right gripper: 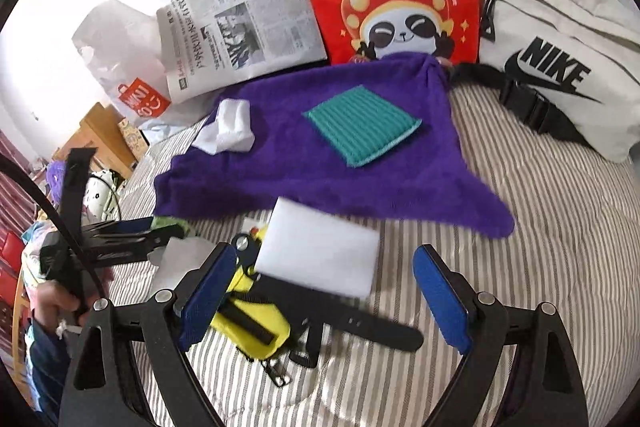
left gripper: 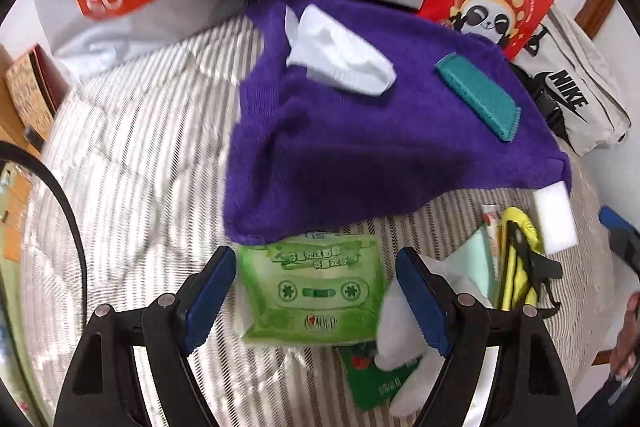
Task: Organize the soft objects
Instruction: 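Grasp the green wet-wipe pack with the left tool while the right grasps the white sponge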
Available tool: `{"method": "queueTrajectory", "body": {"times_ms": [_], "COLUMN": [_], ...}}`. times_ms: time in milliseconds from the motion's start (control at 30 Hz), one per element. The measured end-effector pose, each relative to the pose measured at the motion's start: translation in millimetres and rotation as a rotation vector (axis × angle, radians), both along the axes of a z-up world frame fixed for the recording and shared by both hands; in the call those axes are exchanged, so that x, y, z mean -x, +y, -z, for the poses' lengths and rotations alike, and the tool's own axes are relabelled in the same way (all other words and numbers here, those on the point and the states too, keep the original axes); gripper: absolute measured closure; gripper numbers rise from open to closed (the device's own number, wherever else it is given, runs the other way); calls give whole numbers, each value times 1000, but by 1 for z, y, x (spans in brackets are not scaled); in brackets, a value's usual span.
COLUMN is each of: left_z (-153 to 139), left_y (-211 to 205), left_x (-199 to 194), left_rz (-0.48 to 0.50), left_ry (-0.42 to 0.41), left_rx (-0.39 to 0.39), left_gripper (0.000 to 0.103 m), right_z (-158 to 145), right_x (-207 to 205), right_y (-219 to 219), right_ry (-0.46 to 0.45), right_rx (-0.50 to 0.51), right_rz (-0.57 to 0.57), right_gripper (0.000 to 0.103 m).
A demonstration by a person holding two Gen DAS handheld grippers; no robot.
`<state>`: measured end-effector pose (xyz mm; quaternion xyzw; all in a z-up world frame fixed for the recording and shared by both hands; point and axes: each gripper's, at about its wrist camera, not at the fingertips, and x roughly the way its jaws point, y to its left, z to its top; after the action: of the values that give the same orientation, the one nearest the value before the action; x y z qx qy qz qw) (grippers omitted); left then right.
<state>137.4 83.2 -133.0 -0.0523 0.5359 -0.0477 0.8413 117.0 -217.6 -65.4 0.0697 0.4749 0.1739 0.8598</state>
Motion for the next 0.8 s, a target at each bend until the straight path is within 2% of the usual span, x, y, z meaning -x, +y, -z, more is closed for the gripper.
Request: {"method": "queueTrajectory", "body": {"times_ms": [100, 233, 333, 367, 433, 567, 800], "left_z": [10, 15, 15, 14, 13, 8, 15], "left_y": [-7, -19, -10, -5, 8, 22, 20], "left_x": [-1, 4, 12, 15, 23, 40, 46], "left_rz": [-2, 16, -5, -17, -55, -58, -46], "left_ry": [12, 11, -2, -14, -38, -69, -91], "left_rx": [-52, -160, -145, -135, -124, -82, -135], "left_gripper": [22, 20, 23, 32, 32, 32, 31], "right_z": [4, 11, 13, 14, 14, 16, 23], "right_x": [8, 16, 18, 19, 19, 15, 3], "right_y": [0, -4, -8, -9, -13, -17, -4], "right_ry": [10, 30, 36, 36, 33, 47, 85], "right_rx": [9, -1, 0, 3, 2, -7, -29], "right_rz": [-4, 5, 15, 20, 33, 50, 56], "right_gripper": [13, 13, 13, 13, 13, 13, 13]}}
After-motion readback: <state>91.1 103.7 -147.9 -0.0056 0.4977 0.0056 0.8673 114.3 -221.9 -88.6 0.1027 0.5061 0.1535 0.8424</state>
